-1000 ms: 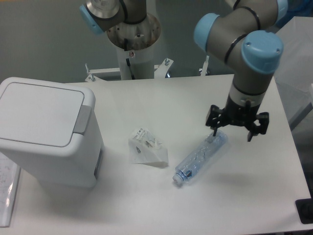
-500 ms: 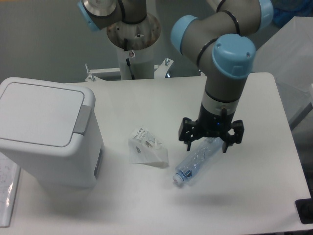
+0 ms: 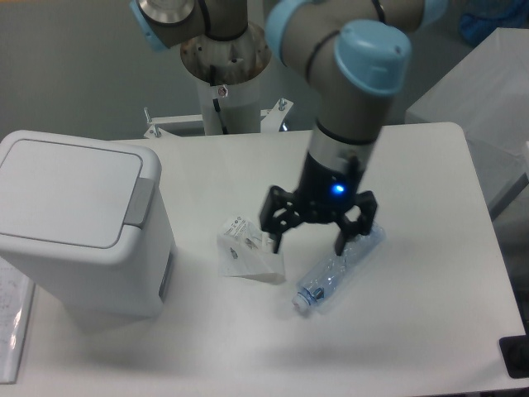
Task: Open the trash can
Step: 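Move the open gripper over the table toward the white trash can lid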
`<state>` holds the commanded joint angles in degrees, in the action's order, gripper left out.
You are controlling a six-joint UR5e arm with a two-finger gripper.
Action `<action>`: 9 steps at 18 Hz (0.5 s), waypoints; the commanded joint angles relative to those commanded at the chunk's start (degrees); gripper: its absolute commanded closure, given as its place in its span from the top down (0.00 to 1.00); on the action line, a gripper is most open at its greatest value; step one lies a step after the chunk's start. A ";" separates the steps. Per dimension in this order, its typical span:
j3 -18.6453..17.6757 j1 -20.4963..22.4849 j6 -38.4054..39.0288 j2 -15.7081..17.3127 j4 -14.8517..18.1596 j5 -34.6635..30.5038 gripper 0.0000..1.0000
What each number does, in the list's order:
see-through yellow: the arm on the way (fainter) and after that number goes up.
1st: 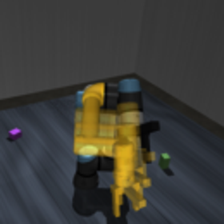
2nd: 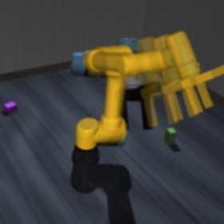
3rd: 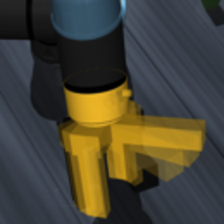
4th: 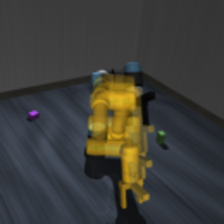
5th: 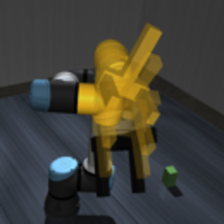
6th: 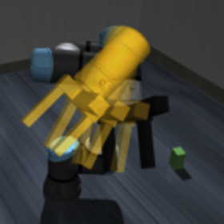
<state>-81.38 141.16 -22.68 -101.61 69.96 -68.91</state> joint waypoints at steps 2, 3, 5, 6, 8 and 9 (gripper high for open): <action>-0.45 -1.14 0.00 1.15 0.00 1.49 1.00; -0.53 -2.20 0.09 2.03 0.17 2.02 1.00; -2.72 -4.04 0.00 3.35 -0.26 1.86 1.00; -3.08 -4.66 0.09 3.61 -0.53 1.68 1.00; -4.57 -4.93 -0.09 3.88 -0.88 1.50 1.00; -4.84 -5.28 -0.09 3.88 -0.88 1.50 1.00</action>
<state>-86.22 135.88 -22.76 -97.73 69.08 -67.41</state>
